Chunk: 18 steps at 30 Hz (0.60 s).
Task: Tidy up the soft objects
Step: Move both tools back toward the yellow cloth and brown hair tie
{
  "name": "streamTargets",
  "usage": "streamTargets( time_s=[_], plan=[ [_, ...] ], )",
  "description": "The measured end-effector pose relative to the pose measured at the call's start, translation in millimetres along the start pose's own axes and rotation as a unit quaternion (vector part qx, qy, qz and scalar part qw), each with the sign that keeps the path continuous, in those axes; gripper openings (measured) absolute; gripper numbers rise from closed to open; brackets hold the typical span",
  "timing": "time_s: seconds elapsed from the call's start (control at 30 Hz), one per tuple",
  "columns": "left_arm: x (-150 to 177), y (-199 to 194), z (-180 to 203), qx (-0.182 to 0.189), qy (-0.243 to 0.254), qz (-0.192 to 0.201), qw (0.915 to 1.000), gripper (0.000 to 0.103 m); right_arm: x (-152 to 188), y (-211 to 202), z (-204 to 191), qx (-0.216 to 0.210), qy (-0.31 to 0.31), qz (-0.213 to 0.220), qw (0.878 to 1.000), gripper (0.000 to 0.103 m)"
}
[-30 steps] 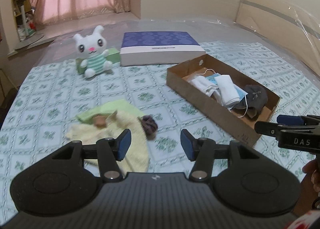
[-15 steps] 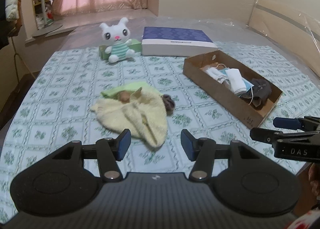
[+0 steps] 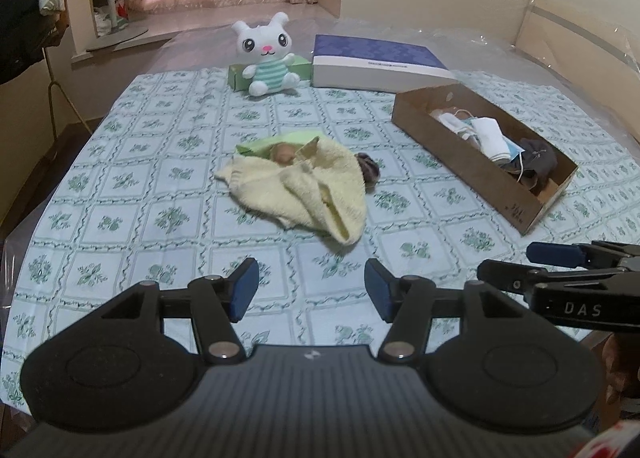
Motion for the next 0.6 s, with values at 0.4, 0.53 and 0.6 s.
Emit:
streamTargets(
  time_s=[0.4,0.53,0.6],
  plan=[
    [1.7,21.2,-18.3,-0.008,-0.012,-0.018,0.9997,0.056,-13.2,35.2,-14.6,-0.031,-0.002,-0.012,0.999,0.075],
    [-0.5,34.1,-22.8,-0.008,-0.013,-0.024,0.9996,0.056,-21.8,48.8,-14.4,-0.037,0.003,-0.009,0.999,0.075],
    [-2.2,40.5,-24.2,-0.008,-0.014,-0.026,0.9995,0.056,-26.9,56.6,-13.8,-0.033,-0.001,-0.007,0.999,0.075]
  ],
)
Point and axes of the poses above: each gripper's, at about its wrist camera, not at the fingertips, and y roughly the way its jaws point, z to its right, x to its underside, the point moved 3 cm from there along y, roughly the way its jaws point, and after that the axes turned 2 degrees about y, right-handed, at the moved point
